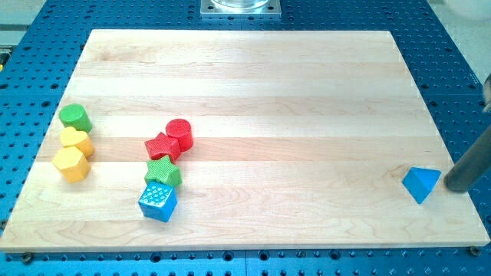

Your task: Slide the blue triangle to the left

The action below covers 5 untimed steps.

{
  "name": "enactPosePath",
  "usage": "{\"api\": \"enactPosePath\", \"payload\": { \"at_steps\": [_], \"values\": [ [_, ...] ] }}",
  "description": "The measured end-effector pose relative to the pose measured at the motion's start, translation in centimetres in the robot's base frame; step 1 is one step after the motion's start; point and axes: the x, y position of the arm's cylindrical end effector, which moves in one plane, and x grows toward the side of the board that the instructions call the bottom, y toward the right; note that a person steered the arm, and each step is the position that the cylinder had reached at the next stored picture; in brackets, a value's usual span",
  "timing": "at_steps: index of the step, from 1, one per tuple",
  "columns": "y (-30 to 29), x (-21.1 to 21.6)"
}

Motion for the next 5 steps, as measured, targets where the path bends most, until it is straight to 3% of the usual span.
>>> {"api": "enactPosePath", "payload": {
  "at_steps": [2, 3, 4, 5],
  "values": [
    [-4.4, 3.9],
    [-8.7, 2.8],
    [-9.7, -1.1],
    [-15.9, -4.5]
  ]
}}
